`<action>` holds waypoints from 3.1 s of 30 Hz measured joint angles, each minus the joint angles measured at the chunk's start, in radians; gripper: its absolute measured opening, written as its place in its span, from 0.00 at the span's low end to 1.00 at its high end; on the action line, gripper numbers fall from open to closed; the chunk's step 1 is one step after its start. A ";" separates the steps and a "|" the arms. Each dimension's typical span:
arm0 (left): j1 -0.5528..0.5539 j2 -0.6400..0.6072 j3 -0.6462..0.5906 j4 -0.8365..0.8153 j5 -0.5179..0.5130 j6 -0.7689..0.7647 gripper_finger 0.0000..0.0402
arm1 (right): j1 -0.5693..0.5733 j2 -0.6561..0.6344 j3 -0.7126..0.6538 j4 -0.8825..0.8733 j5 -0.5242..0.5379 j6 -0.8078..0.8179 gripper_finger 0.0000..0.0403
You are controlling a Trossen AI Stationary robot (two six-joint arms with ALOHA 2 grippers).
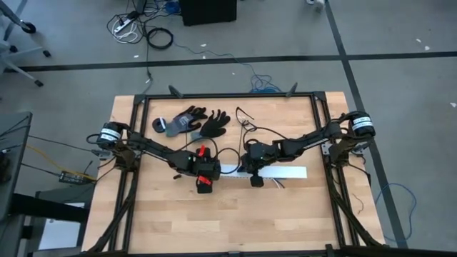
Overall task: Ziptie cables
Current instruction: Close the white cable duct
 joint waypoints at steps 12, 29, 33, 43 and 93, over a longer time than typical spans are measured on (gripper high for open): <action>-0.001 -0.002 -0.002 -0.033 0.003 0.007 0.65 | -0.017 0.170 0.004 0.241 -0.107 0.018 0.00; 0.001 0.000 -0.001 -0.003 -0.013 -0.127 0.63 | 0.000 -0.091 -0.002 0.096 -0.060 -0.023 0.03; 0.001 0.000 -0.001 -0.004 -0.012 -0.136 0.63 | 0.001 -0.138 -0.002 0.092 -0.064 -0.108 0.15; -0.001 0.000 -0.001 -0.017 -0.007 -0.134 0.63 | -0.047 -0.179 0.002 -0.272 -0.037 0.165 0.67; 0.001 -0.001 -0.001 -0.011 -0.004 -0.076 0.63 | 0.007 -0.193 0.109 -0.857 0.089 0.112 0.74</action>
